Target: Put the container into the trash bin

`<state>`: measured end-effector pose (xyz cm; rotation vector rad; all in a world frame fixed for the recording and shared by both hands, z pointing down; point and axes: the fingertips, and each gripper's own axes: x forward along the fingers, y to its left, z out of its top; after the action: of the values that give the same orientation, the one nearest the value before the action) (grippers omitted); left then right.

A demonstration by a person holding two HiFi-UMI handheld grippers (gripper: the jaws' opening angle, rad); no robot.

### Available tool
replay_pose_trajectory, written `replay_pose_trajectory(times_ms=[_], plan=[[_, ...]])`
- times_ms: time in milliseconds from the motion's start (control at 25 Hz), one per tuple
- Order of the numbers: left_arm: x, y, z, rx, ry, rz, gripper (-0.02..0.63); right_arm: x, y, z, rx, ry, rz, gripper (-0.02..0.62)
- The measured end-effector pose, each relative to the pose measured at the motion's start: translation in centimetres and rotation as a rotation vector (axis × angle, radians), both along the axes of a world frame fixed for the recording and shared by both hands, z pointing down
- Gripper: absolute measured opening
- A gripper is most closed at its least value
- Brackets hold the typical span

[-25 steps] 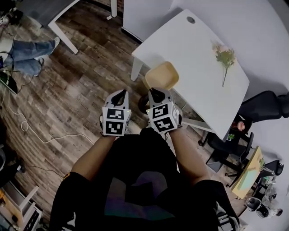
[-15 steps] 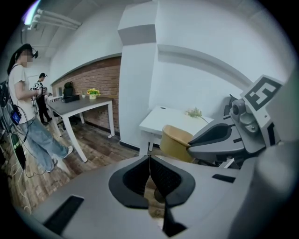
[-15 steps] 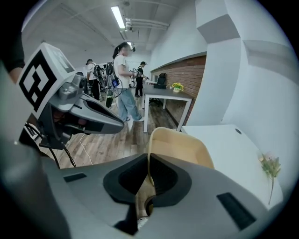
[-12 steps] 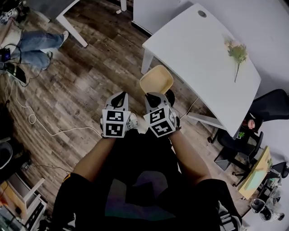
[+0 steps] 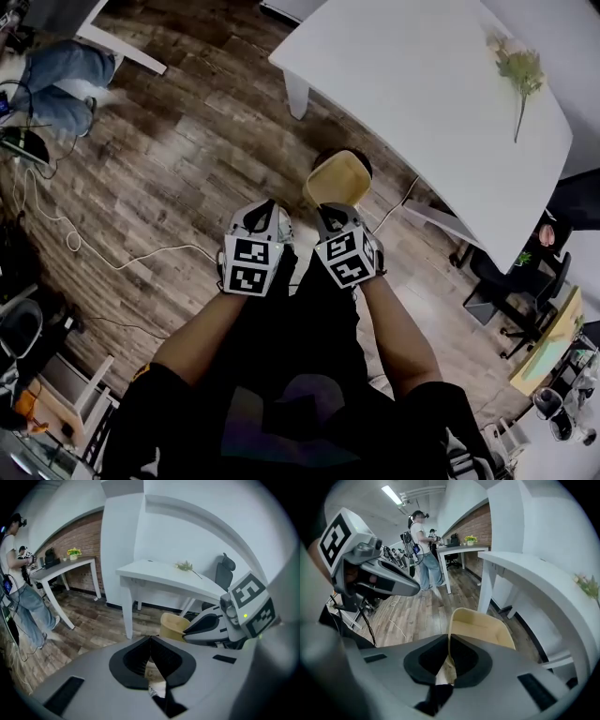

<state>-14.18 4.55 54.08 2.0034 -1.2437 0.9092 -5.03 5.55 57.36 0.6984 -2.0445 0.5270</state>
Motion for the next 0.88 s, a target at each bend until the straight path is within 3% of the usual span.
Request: replay_pose_trajectory(times_ms=[280,560,880], plan=[[4.8,0.1,7.4,-0.079,-0.042,0.110,0.009,4.8,0.4,8.6,-0.094,0.011,-0.037,0.032],[8.2,-1.5,14.8,-0.133,-0.062,0.122,0.009,8.0,-0.3,17.2,-0.152,0.018,-0.094,0.032],[9.7,-2.8,21.6,-0.167,-0.053,0.066,0.009,9.8,-1.2,24.0,-0.191,0.033,-0.171,0.034]])
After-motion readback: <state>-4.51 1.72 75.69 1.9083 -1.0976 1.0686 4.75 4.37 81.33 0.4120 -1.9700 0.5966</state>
